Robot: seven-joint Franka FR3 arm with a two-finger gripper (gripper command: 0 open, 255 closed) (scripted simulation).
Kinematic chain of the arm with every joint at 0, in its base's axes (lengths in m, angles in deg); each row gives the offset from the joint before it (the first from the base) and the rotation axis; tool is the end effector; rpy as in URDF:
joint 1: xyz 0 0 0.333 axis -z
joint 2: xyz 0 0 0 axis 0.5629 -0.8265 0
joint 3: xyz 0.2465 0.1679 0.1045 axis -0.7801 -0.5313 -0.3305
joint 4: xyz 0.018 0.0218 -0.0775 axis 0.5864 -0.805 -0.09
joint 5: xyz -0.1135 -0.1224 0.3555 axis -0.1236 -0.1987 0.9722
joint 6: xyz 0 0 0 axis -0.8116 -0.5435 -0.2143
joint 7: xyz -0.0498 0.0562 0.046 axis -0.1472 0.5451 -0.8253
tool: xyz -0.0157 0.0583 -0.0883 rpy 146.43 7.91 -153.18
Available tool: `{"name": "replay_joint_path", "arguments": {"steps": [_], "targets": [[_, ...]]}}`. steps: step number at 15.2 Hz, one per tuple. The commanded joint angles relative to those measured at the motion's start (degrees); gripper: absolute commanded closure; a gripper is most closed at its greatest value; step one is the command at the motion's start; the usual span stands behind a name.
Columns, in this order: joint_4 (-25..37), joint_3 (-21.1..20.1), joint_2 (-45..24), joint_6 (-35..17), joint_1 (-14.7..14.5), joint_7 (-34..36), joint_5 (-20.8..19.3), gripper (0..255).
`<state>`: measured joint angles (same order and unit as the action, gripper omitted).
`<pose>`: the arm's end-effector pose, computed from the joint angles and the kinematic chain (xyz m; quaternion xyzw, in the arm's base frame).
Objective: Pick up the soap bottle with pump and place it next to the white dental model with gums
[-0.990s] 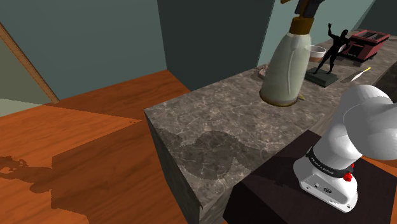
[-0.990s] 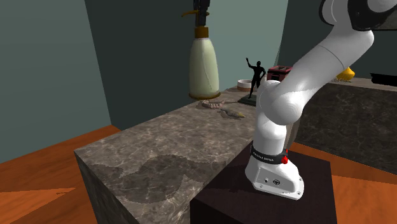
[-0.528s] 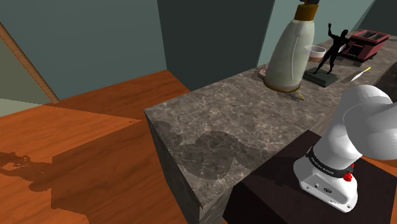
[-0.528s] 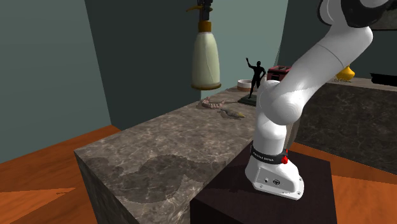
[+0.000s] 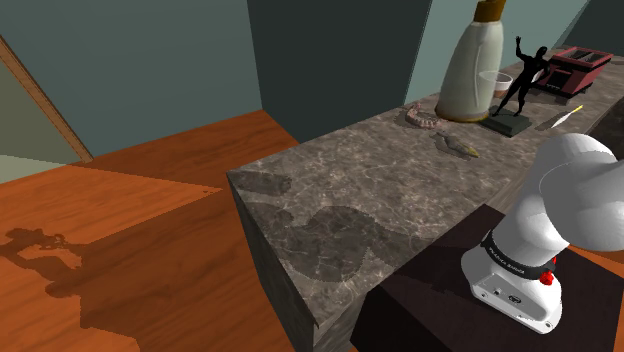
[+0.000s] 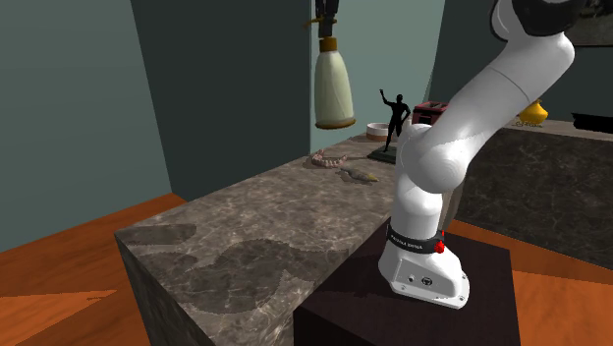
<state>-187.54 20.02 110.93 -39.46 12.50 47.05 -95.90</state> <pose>0.2780 -0.0353 0.7538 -0.9322 -0.3610 -0.0134 0.0235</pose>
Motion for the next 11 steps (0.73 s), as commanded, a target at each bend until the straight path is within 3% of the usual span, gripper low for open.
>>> {"name": "replay_joint_path", "arguments": {"steps": [1,11], "targets": [[2.03,2.87,-1.71,-0.01,-0.09,-3.2,-1.58,255],[12.91,18.44,-11.25,-1.0,-1.34,-19.39,-6.33,255]]}}
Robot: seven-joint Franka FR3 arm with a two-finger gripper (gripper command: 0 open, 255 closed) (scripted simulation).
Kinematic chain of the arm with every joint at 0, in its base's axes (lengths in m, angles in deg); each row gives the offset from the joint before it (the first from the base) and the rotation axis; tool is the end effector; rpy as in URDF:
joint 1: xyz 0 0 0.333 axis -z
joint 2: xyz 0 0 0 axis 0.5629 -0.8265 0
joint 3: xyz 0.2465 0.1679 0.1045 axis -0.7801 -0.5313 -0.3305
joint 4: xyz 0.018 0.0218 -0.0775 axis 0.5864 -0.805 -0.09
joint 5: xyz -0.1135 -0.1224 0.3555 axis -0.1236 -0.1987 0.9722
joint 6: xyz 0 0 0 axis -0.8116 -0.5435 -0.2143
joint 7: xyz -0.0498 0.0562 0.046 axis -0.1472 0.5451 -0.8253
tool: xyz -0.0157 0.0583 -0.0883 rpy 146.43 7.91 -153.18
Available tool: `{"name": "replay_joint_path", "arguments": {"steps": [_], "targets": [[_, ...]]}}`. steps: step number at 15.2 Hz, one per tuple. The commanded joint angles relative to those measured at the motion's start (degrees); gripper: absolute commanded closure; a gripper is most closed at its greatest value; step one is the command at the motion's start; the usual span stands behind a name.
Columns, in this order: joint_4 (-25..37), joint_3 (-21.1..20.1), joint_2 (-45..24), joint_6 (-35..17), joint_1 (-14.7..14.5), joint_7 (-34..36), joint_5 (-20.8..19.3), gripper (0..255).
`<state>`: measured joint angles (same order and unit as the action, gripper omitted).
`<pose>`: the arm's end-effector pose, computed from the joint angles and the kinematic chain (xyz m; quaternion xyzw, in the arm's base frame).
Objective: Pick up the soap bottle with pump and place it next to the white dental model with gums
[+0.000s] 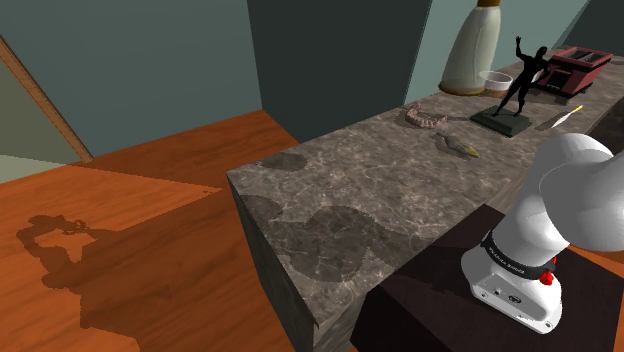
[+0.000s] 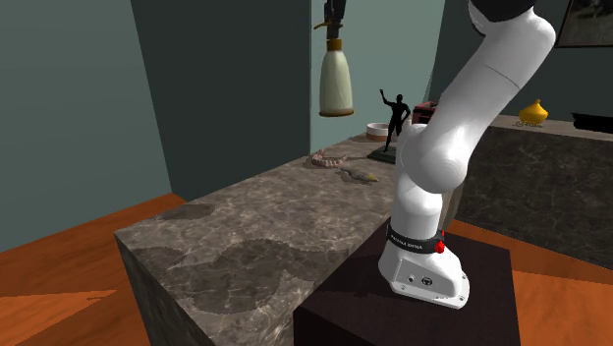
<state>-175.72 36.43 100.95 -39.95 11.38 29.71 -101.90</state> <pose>0.3252 -0.1712 0.7583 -0.9322 -0.3609 -0.0133 0.0235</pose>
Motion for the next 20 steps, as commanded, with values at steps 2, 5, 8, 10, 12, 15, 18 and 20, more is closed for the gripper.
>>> {"name": "replay_joint_path", "arguments": {"steps": [2,5,8,10,12,15,18,20], "targets": [[4.19,5.92,-4.2,-0.76,-0.82,-5.72,-0.29,255],[9.56,12.86,-9.64,-1.09,-1.98,-11.85,0.98,255],[16.04,22.18,-17.26,-1.19,-3.31,-19.44,4.93,255],[21.25,30.8,-25.15,-0.81,-3.27,-26.48,11.06,255],[20.26,30.46,-25.05,-1.72,-2.7,-26.69,10.99,255],[15.37,27.63,-21.18,-4.57,-3.03,-24.2,7.77,255],[10.95,25.43,-18.24,-7.18,-2.74,-22.39,5.54,255],[8.21,24.28,-16.63,-8.84,-2.42,-21.44,4.41,255]]}}
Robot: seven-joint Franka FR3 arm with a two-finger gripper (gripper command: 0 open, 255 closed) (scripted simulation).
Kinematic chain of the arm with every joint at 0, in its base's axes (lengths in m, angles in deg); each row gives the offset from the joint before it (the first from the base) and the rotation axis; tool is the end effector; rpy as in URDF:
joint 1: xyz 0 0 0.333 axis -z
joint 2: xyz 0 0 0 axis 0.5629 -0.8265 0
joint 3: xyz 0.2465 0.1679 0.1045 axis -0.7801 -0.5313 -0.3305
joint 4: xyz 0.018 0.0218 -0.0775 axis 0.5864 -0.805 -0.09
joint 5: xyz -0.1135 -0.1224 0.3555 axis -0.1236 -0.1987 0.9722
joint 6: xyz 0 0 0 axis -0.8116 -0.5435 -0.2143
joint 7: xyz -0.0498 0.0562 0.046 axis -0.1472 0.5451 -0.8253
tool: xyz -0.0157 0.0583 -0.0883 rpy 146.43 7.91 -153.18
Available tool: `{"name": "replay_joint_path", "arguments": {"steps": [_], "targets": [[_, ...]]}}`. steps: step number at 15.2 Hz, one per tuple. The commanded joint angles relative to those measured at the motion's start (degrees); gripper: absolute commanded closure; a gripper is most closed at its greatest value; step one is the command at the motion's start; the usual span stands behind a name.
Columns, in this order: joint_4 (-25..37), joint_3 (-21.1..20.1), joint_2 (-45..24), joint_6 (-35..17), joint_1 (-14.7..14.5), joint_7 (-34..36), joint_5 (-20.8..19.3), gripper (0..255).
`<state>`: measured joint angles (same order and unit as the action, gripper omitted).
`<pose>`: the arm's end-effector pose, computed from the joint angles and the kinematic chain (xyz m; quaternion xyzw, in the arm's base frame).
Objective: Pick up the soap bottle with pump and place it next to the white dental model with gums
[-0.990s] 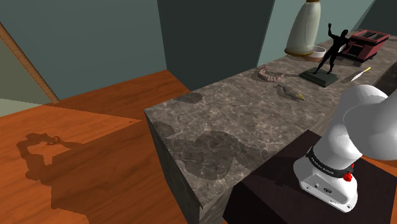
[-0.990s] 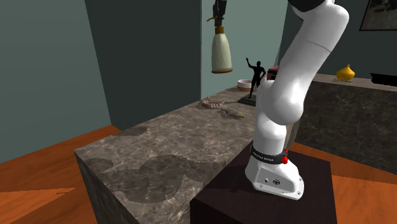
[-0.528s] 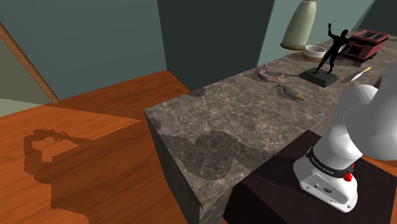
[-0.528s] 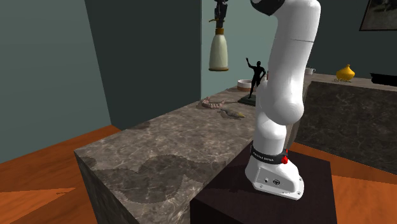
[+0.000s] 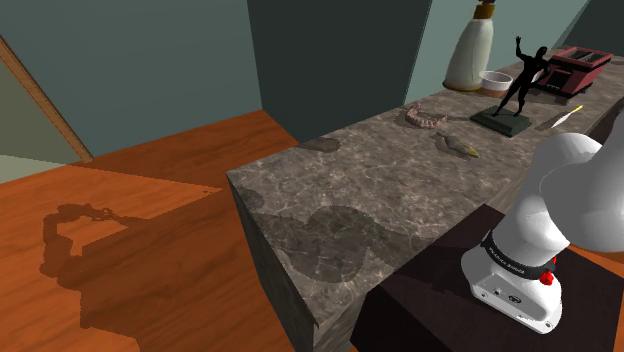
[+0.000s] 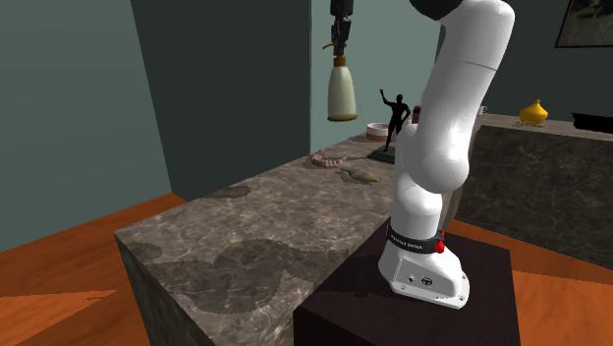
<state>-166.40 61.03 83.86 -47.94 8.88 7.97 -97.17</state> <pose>0.3712 -0.3146 0.7142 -0.9321 -0.3612 -0.0130 0.0233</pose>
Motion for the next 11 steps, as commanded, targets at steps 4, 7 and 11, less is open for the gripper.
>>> {"name": "replay_joint_path", "arguments": {"steps": [4,7,11], "targets": [[-6.19,-2.01,3.11,-4.04,0.78,1.8,-2.09,255],[-9.71,-2.89,4.7,-6.37,1.31,2.66,-3.12,255],[-14.09,-3.65,6.43,-9.41,1.96,3.57,-4.22,255]]}}
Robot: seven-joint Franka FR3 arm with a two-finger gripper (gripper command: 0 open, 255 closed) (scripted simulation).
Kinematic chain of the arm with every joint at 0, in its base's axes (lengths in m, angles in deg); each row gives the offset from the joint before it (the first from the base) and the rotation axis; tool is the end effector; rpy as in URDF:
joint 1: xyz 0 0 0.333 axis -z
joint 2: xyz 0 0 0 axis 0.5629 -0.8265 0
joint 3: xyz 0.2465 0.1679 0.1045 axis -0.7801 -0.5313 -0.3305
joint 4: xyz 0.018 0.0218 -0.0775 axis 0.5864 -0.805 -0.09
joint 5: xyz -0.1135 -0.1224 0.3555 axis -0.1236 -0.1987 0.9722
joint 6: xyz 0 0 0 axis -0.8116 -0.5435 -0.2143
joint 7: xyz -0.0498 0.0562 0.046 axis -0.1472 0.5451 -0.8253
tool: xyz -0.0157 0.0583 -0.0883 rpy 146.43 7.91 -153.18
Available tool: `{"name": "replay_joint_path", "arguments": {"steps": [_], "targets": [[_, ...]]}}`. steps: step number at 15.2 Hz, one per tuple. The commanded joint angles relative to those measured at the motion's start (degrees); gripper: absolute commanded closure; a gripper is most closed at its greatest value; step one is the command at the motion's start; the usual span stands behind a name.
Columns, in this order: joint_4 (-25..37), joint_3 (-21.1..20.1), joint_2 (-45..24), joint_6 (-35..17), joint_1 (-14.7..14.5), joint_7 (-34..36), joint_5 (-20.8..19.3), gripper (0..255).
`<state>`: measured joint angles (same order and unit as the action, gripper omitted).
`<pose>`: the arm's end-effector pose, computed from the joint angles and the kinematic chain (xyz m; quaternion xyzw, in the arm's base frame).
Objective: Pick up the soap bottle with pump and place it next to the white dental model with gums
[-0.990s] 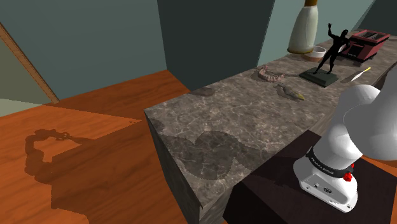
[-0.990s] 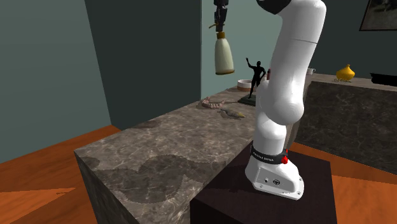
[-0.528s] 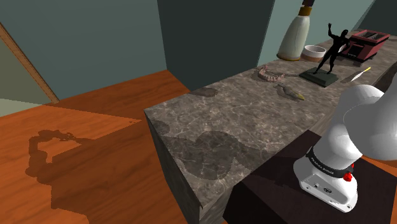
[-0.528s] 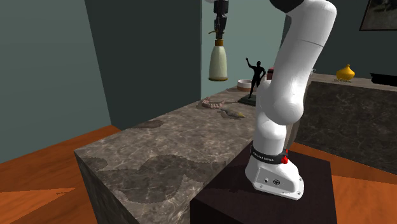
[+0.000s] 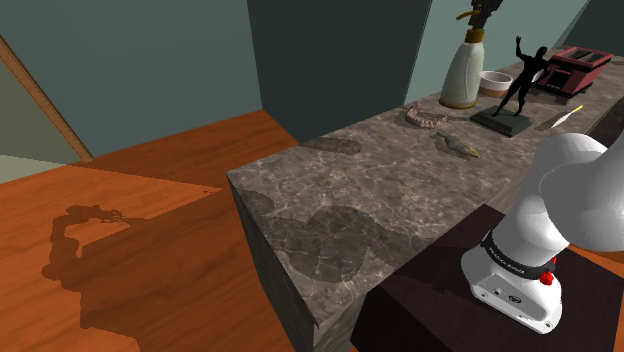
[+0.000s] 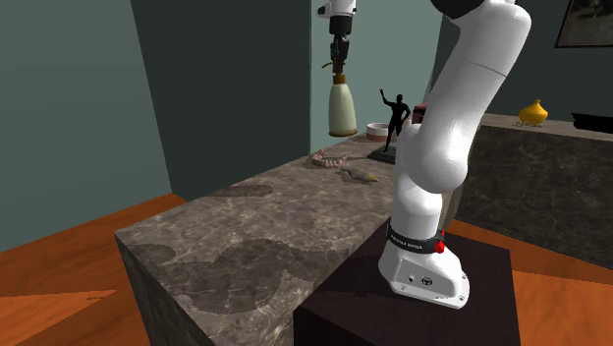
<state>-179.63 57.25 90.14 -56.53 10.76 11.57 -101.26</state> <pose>0.3719 -0.3134 0.6565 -0.9321 -0.3613 -0.0130 0.0231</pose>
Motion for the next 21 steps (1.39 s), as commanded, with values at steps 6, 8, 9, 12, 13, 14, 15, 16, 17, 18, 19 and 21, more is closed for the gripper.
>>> {"name": "replay_joint_path", "arguments": {"steps": [6,8,9,12,13,14,15,16,17,18,19,21], "targets": [[-6.86,-0.33,2.07,-5.3,0.92,0.93,-1.42,255],[-8.73,-0.35,2.54,-6.78,1.17,1.17,-1.78,255],[-9.64,-0.33,2.76,-7.52,1.28,1.28,-1.95,255],[-12.28,-0.19,3.29,-9.74,1.58,1.55,-2.41,255],[-13.13,-0.12,3.43,-10.48,1.67,1.62,-2.55,255],[-13.97,-0.03,3.56,-11.23,1.75,1.69,-2.69,255],[-14.79,0.07,3.67,-11.97,1.83,1.75,-2.82,255],[-15.61,0.18,3.76,-12.71,1.9,1.8,-2.94,255],[-16.4,0.31,3.84,-13.46,1.97,1.85,-3.06,255],[-17.19,0.45,3.9,-14.21,2.02,1.89,-3.17,255],[-17.96,0.6,3.94,-14.96,2.08,1.92,-3.28,255],[-19.48,0.93,3.98,-16.46,2.16,1.96,-3.47,255]]}}
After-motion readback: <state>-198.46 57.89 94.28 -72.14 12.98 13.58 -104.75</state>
